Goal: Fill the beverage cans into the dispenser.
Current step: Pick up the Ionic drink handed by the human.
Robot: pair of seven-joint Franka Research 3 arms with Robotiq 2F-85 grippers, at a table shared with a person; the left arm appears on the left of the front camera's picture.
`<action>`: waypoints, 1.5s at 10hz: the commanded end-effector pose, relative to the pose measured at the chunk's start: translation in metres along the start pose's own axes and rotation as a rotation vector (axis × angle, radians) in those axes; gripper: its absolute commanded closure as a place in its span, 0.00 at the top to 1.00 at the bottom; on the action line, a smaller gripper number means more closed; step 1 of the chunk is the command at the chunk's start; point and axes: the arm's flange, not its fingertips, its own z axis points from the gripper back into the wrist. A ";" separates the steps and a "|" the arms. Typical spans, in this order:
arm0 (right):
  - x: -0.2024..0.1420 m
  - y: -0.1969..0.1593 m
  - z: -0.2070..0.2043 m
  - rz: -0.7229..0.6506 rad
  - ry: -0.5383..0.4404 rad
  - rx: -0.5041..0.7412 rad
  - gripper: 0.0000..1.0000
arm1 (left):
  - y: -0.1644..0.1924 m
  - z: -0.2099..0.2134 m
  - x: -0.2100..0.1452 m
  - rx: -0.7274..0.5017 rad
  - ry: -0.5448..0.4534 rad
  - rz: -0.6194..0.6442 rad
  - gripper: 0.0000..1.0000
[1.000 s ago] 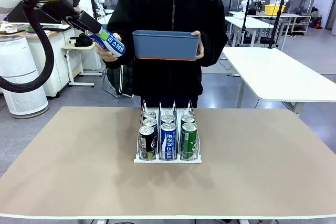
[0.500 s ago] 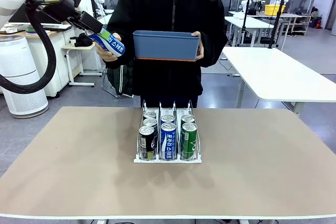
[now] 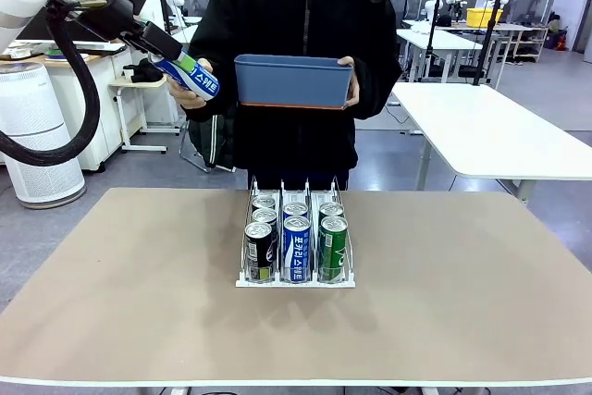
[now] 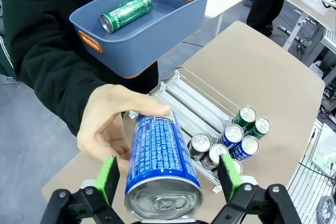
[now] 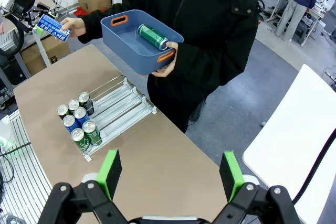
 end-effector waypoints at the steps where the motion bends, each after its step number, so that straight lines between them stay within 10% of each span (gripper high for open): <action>1: -0.001 0.002 -0.001 0.000 -0.002 0.006 1.00 | 0.000 0.000 0.000 -0.001 0.001 0.000 1.00; 4: -0.001 0.002 -0.001 0.000 -0.002 0.006 1.00 | 0.002 0.002 0.001 0.014 0.020 0.008 0.60; 5: -0.001 0.002 -0.001 0.000 -0.002 0.006 1.00 | 0.003 0.003 0.001 0.014 0.023 0.007 0.75; 6: -0.001 0.002 -0.001 0.000 -0.002 0.006 1.00 | 0.003 0.003 0.000 0.016 0.026 0.011 0.40; 7: -0.001 0.002 -0.001 0.000 -0.002 0.006 1.00 | 0.003 0.002 0.000 0.019 0.028 0.012 0.55; 8: -0.001 0.002 -0.001 0.000 -0.002 0.006 1.00 | 0.004 0.003 -0.001 0.020 0.032 0.013 0.20; 9: -0.001 0.002 -0.001 0.000 -0.002 0.006 1.00 | 0.004 0.003 -0.002 0.019 0.037 0.008 0.35; 10: -0.001 0.002 -0.001 0.000 -0.002 0.006 1.00 | 0.003 0.003 -0.002 0.024 0.037 0.015 0.00; 11: -0.001 0.002 -0.001 0.000 -0.002 0.006 1.00 | 0.003 0.004 -0.002 0.031 0.042 0.018 0.37; 12: -0.001 0.002 -0.001 0.000 -0.002 0.006 1.00 | 0.005 0.005 -0.003 0.029 0.050 0.013 0.00; 13: -0.001 0.002 -0.001 0.000 -0.002 0.006 1.00 | 0.004 0.005 -0.002 0.036 0.056 0.012 0.17; 14: -0.001 0.002 -0.001 0.000 -0.002 0.006 1.00 | 0.002 0.006 -0.002 0.038 0.056 0.015 0.00; 15: -0.001 0.002 -0.001 0.000 -0.002 0.006 1.00 | 0.001 0.008 0.000 0.047 0.048 0.030 0.37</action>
